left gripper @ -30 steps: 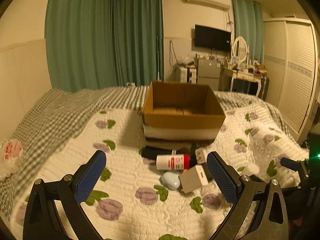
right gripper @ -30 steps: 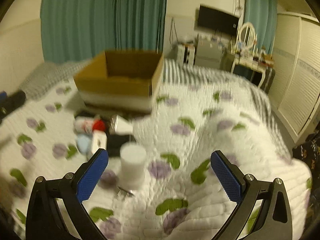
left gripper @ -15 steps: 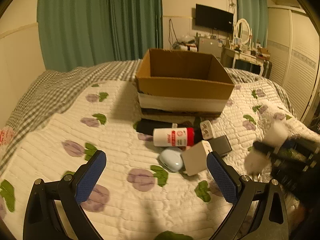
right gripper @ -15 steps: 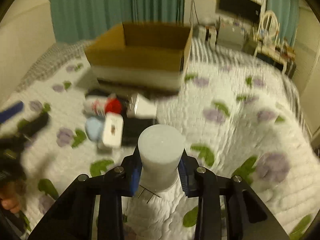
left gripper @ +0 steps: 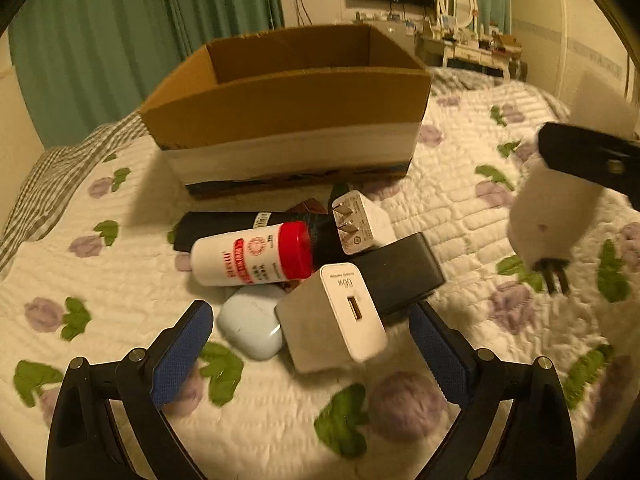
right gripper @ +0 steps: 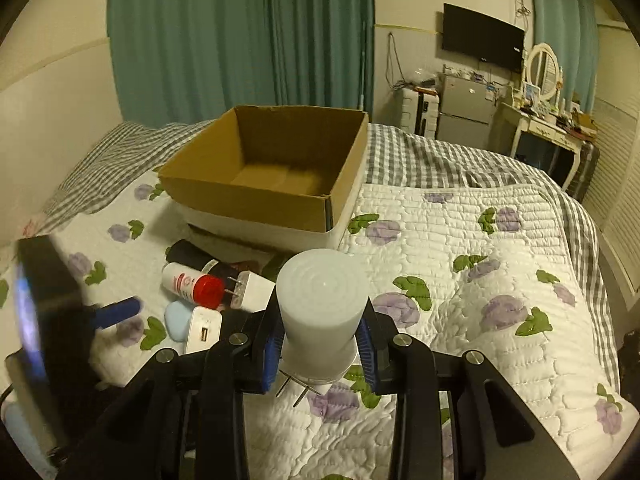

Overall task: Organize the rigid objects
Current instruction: 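Grasp the white humidifier with the right tool while the left tool grasps the white charger, then carry both items over the box and release them inside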

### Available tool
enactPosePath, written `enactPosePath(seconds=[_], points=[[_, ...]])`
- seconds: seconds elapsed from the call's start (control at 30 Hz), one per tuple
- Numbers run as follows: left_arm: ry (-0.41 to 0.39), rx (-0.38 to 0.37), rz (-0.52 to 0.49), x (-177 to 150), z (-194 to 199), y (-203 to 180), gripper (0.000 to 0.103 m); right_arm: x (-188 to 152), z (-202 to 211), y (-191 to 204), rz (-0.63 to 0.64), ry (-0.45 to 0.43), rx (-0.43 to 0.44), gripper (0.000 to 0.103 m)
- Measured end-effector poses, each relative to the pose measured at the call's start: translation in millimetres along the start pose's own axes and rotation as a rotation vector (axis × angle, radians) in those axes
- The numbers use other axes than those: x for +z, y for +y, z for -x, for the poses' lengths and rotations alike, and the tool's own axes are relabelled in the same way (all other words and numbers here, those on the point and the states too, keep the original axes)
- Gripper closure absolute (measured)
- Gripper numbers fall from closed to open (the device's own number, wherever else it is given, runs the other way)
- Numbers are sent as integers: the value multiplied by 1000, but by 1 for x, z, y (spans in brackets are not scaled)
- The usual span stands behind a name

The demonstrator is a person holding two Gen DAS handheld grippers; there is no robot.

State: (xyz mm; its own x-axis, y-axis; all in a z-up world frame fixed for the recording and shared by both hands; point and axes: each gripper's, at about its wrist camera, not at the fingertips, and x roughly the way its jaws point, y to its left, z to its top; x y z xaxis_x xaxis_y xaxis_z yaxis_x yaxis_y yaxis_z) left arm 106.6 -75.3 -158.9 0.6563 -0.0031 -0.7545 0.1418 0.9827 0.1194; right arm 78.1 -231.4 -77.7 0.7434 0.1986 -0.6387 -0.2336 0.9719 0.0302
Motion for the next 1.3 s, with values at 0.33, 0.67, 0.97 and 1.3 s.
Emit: enactPosePath(seconds=[0.33, 0.67, 0.97, 1.3], points=[[7, -68, -47, -6, 8, 0, 65, -8, -7, -5, -19, 23, 45, 71], [-62, -124, 3, -2, 56, 30, 75, -3, 9, 3, 10, -13, 23, 71], [-217, -140, 27, 43, 100, 47, 75, 21, 26, 10, 26, -42, 49, 71], [-337, -57, 37, 159, 85, 79, 75, 124, 11, 13, 70, -151, 68, 71]])
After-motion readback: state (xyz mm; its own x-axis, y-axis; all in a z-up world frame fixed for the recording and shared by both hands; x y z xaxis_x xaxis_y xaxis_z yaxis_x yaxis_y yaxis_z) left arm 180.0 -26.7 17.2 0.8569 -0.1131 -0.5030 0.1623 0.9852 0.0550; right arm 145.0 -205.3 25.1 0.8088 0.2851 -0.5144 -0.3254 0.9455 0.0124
